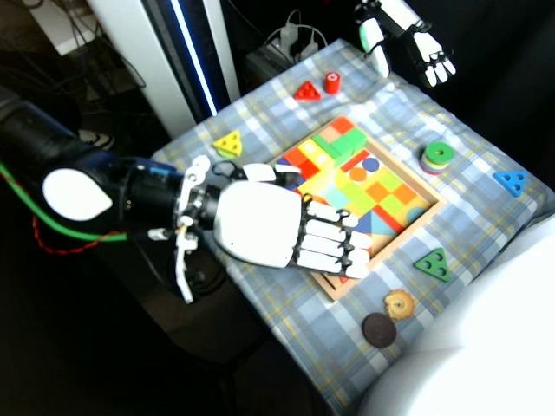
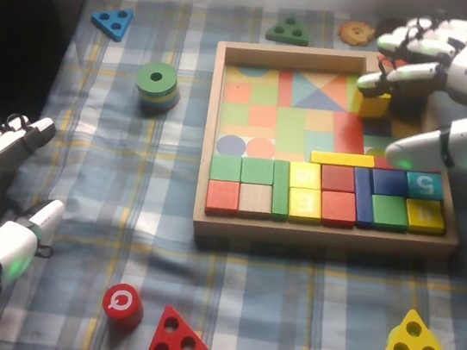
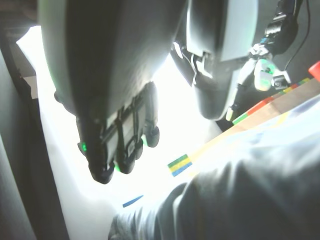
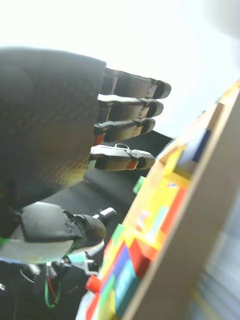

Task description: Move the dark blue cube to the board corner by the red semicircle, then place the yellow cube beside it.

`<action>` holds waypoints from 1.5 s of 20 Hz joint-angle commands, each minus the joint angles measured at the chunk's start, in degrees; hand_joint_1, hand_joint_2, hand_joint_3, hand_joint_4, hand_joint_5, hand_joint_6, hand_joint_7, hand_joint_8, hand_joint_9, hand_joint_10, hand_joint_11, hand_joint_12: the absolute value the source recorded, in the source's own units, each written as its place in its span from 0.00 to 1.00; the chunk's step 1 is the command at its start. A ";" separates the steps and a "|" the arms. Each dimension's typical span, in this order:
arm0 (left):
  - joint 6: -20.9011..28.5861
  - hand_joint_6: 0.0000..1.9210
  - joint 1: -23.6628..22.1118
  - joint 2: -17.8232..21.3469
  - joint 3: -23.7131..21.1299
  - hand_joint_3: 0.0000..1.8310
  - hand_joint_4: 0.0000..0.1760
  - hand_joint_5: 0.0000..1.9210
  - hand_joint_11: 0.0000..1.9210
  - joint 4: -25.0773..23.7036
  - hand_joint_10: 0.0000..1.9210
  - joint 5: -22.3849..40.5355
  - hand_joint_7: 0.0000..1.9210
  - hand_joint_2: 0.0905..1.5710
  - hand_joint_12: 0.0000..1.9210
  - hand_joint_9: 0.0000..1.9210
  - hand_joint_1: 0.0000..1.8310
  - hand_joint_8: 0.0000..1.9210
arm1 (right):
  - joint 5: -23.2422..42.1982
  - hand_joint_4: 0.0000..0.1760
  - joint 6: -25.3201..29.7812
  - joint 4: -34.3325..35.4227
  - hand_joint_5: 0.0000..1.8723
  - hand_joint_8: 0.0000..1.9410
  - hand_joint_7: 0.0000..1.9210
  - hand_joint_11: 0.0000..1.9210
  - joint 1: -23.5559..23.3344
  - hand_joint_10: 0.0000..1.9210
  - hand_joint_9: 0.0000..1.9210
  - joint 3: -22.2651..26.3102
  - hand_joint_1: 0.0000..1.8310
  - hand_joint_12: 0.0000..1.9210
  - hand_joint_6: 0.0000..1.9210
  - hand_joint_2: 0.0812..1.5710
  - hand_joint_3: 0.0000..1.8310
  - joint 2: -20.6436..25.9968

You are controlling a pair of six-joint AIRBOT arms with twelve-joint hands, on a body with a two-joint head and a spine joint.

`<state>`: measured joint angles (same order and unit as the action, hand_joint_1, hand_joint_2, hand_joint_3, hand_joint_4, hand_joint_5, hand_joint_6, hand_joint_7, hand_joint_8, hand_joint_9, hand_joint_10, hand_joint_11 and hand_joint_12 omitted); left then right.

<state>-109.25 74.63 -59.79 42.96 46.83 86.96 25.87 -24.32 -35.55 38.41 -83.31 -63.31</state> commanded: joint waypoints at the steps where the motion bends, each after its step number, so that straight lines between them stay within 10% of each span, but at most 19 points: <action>1: 0.34 0.00 -0.39 0.07 0.16 0.00 0.00 0.17 0.00 -2.65 0.00 6.26 0.10 0.88 0.00 0.09 0.40 0.00 | 3.84 0.94 -0.38 2.16 0.13 0.00 0.00 0.00 -0.36 0.00 0.00 -0.61 0.00 0.00 0.00 0.60 0.00 0.03; 14: 0.33 0.00 -0.39 0.01 0.16 0.00 0.07 0.15 0.00 -2.67 0.00 6.13 0.10 0.88 0.00 0.09 0.39 0.00 | 5.49 0.87 -0.76 5.57 0.15 0.00 0.00 0.00 -0.15 0.00 0.00 -0.48 0.00 0.00 0.00 0.64 0.01 0.98; 16: 0.33 0.00 -0.38 0.01 0.15 0.00 0.05 0.16 0.00 -2.67 0.00 6.15 0.10 0.89 0.00 0.09 0.39 0.00 | 6.24 0.67 -1.54 6.69 0.14 0.00 0.00 0.00 -0.15 0.00 0.00 -0.05 0.00 0.00 0.00 0.65 0.01 1.34; 18: 0.34 0.00 -0.38 0.00 0.14 0.00 0.03 0.16 0.00 -2.66 0.00 6.22 0.11 0.89 0.00 0.09 0.38 0.00 | 7.06 0.69 -3.23 8.88 0.13 0.00 0.00 0.00 -0.15 0.00 0.00 0.55 0.00 0.00 0.00 0.64 0.00 1.81; 20: 0.34 0.00 -0.36 -0.01 0.06 0.00 0.00 0.16 0.00 -2.66 0.00 6.31 0.10 0.89 0.00 0.09 0.38 0.00 | 8.74 0.43 -4.28 11.54 0.13 0.00 0.00 0.00 -0.12 0.00 0.00 1.18 0.00 0.00 0.00 0.63 0.00 2.49; 25: 0.34 0.00 -0.14 0.08 -0.15 0.00 0.02 0.15 0.00 -2.64 0.00 6.96 0.10 0.89 0.00 0.09 0.37 0.00 | 16.75 0.34 -4.64 18.53 0.13 0.00 0.00 0.00 2.60 0.00 0.00 5.90 0.00 0.00 0.00 0.68 0.02 6.00; 30: 0.34 0.00 -0.12 0.09 -0.28 0.00 0.05 0.15 0.00 -2.53 0.00 7.19 0.10 0.89 0.00 0.08 0.38 0.00 | 31.97 0.00 -19.75 35.59 0.15 0.00 0.05 0.00 12.77 0.00 0.00 17.35 0.00 0.00 0.00 0.82 0.01 12.06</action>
<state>-109.21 74.63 -59.79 42.70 46.54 87.11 52.64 -44.75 1.87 55.16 -64.23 -50.68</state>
